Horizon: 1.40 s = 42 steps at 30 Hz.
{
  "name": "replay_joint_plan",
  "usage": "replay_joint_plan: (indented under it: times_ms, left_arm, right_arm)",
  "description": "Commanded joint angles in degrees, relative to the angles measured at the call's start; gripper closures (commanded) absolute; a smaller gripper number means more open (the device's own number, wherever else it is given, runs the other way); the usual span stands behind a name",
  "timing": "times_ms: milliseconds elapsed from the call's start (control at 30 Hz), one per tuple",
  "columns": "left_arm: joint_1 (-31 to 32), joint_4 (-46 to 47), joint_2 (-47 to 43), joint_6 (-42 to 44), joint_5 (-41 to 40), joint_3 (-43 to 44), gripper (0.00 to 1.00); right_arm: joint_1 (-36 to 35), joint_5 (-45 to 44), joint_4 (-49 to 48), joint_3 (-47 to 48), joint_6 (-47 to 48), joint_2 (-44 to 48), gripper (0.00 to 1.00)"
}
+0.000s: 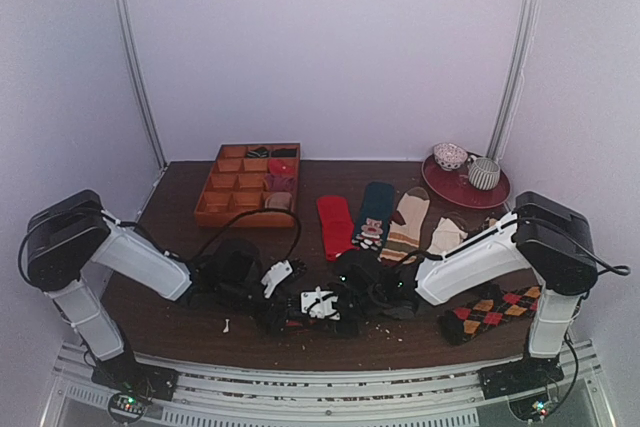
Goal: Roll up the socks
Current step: Roll a pair of socks at the center of the board, then pick up the pair of socks from the center of the board.
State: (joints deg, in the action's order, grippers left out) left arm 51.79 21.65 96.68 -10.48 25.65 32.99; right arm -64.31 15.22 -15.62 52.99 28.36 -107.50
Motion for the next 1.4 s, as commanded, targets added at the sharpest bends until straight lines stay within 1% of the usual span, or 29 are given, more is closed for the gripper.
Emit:
replay_joint_plan:
  times_ms: [0, 100, 267, 400, 533, 633, 667, 733, 800, 867, 900, 933, 1033, 1133, 1200, 1267, 1367]
  left_arm:
    - [-0.20, -3.94, -0.29, -0.85, -2.48, -3.76, 0.19]
    - [-0.07, -3.67, -0.77, -2.09, -2.00, -5.57, 0.21]
    - [0.39, -2.43, -1.70, -2.69, -1.76, -6.40, 0.21]
    - [0.36, -2.18, 0.29, -2.18, -0.77, -5.77, 0.27]
    - [0.38, -1.35, 1.57, -2.48, 0.93, -6.32, 0.41]
    - [0.38, -1.44, 1.54, -2.73, 1.40, -6.77, 0.55]
    - [0.39, -1.48, 1.42, -2.85, 1.75, -7.12, 0.58]
    - [0.41, -1.57, 1.32, -3.19, 2.07, -7.42, 0.60]
    - [0.39, -1.63, 1.41, -3.45, 2.12, -7.95, 0.65]
    - [0.34, -1.09, 1.65, -3.49, 2.63, -8.41, 0.80]
    - [0.34, -0.74, 1.97, -3.49, 2.74, -8.48, 0.91]
    - [0.39, -0.50, 2.32, -3.42, 2.92, -8.43, 1.00]
    - [0.35, 1.07, 2.93, -3.11, 3.42, -8.47, 1.00]
    - [0.34, 1.37, 3.01, -3.01, 1.49, -8.10, 1.00]
    - [0.33, 0.89, 2.43, -3.24, -0.96, -7.88, 1.00]
    - [0.20, 0.27, 1.38, -3.73, -3.63, -7.62, 1.00]
    - [-0.61, -1.59, -0.84, -4.43, -7.25, -6.04, 1.00]
  right_arm:
    - [-0.15, -2.94, 6.39, -1.01, 0.03, -3.48, 0.74]
    - [-0.11, -2.98, 6.86, -0.49, -0.01, -3.86, 0.74]
    - [-0.11, -3.12, 7.56, 0.21, 0.37, -4.57, 0.74]
    - [-0.07, -3.42, 7.97, 0.42, 0.47, -4.82, 0.74]
    - [-0.02, -3.71, 8.06, 0.27, 0.36, -4.75, 0.74]
    - [-0.07, -3.70, 8.14, 0.27, 0.33, -4.90, 0.74]
    - [-0.07, -3.71, 8.21, 0.39, 0.30, -4.96, 0.74]
    - [0.05, -3.86, 8.47, 0.68, 0.38, -5.20, 0.75]
    - [0.07, -3.96, 8.50, 0.87, 0.38, -5.25, 0.75]
    - [0.11, -3.97, 8.50, 1.09, 0.22, -5.33, 0.75]
    - [0.14, -3.93, 8.60, 1.23, 0.02, -5.36, 0.75]
    - [0.12, -3.92, 8.66, 1.44, -0.18, -5.55, 0.75]
    - [0.32, -3.65, 8.80, 2.09, -1.32, -5.75, 0.75]
    - [1.18, -2.97, 8.21, 2.80, -4.28, -4.77, 0.74]
    - [2.62, -1.68, 7.13, 3.12, -7.37, -3.25, 0.69]
    - [4.33, 0.00, 5.58, 3.15, -10.81, -0.99, 0.62]
    - [7.09, 1.34, 0.86, 1.07, -15.96, 4.54, 0.56]
